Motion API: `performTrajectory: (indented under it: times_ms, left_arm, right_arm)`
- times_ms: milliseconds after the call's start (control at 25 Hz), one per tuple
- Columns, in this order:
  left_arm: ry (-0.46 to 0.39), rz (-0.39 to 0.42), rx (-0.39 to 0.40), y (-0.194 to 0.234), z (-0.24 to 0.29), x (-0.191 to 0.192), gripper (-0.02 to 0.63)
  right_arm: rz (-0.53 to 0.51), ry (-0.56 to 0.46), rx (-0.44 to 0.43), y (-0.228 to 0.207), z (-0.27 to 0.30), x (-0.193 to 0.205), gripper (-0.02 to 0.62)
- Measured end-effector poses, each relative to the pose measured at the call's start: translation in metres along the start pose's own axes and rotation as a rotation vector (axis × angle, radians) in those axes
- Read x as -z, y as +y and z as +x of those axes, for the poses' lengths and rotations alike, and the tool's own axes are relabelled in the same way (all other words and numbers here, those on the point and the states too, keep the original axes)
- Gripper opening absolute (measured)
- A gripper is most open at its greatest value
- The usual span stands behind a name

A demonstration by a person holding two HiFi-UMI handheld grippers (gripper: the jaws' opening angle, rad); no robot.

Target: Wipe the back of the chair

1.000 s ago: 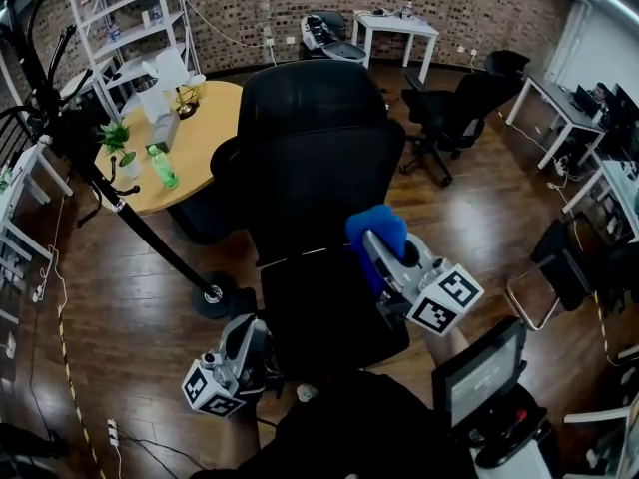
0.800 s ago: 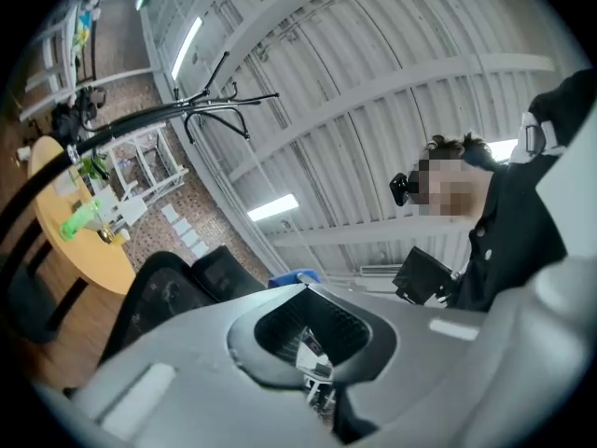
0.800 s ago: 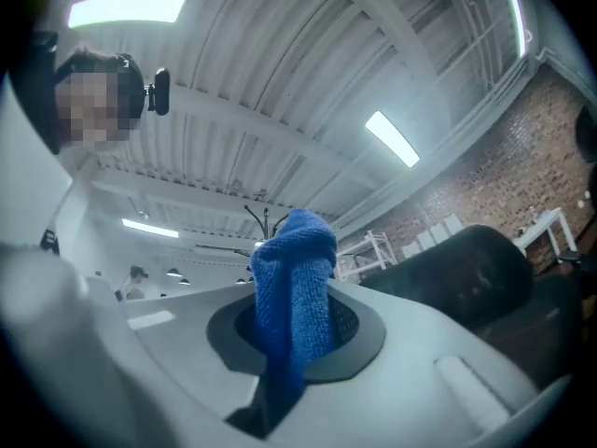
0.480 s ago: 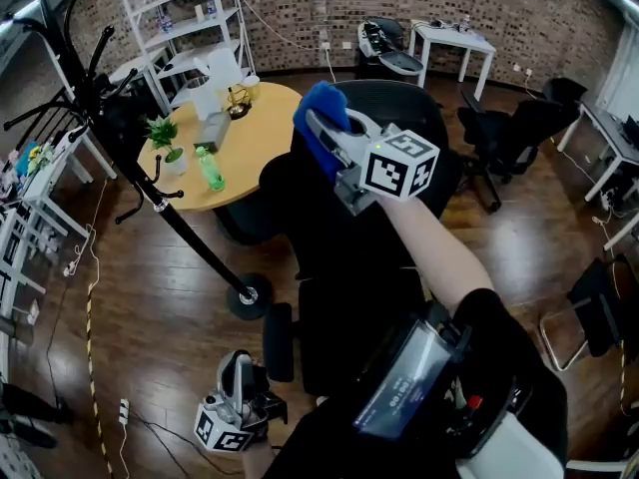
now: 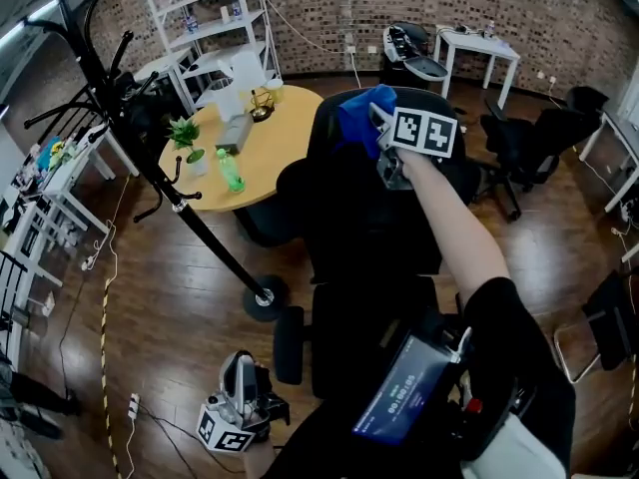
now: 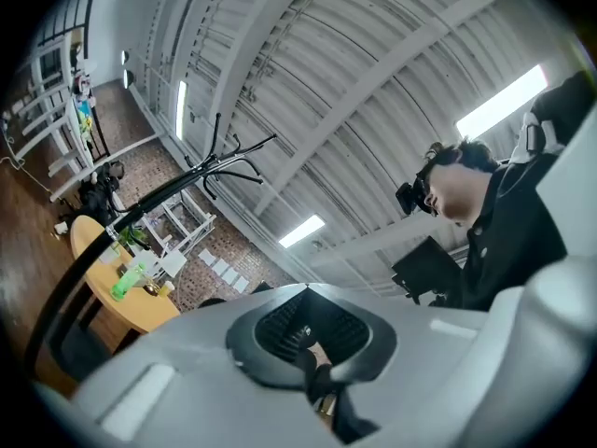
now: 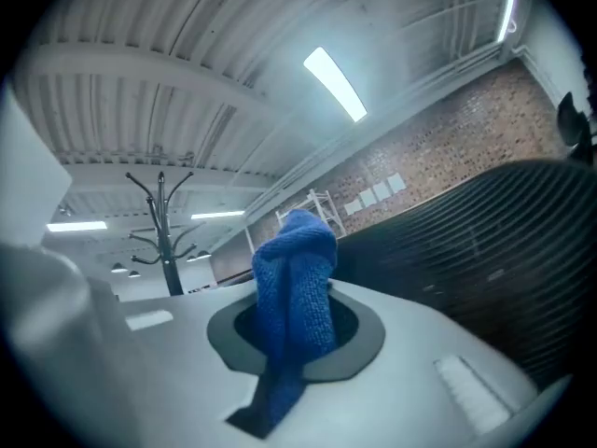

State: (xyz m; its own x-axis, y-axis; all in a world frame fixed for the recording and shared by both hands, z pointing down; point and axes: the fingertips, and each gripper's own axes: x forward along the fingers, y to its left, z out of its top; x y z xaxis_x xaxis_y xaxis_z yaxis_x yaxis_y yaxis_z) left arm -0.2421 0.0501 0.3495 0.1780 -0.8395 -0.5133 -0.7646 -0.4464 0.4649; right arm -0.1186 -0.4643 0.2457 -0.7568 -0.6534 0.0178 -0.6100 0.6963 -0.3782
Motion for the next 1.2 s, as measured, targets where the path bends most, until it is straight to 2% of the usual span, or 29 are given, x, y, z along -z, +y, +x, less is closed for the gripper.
performTrajectory:
  times_ms: [160,280,360,640,800,920,1040,1200]
  left_arm:
    - [0.054,-0.039,0.087,-0.006,0.027,0.021,0.003]
    - [0.097,-0.081,0.167,-0.017,0.048,0.039,0.003]
    - [0.124,-0.101,0.214,-0.024,0.06,0.048,0.003]
    - [0.183,-0.184,0.288,-0.029,0.07,0.072,0.003]
    - [0.195,-0.21,0.303,-0.029,0.07,0.077,0.003]
    - [0.193,-0.212,0.304,-0.027,0.067,0.075,0.003]
    - [0.18,-0.201,0.291,-0.026,0.064,0.066,0.003]
    - [0.158,-0.178,0.238,-0.02,0.05,0.049,0.003]
  right_arm:
    - [0.006,-0.044,0.104,-0.058,-0.055,-0.021,0.031]
    - [-0.048,-0.035,0.122,-0.076,-0.098,-0.027,0.029]
    - [-0.1,-0.04,0.168,-0.085,-0.125,-0.031,0.029]
    - [-0.136,-0.07,0.468,-0.163,-0.232,-0.038,0.029]
    - [-0.184,-0.208,0.629,-0.175,-0.286,-0.048,0.029]
    - [-0.243,-0.228,0.612,-0.151,-0.272,-0.039,0.031]
    - [-0.271,-0.154,0.525,-0.123,-0.221,-0.011,0.031]
    - [-0.278,-0.067,0.466,-0.103,-0.157,0.03,0.029]
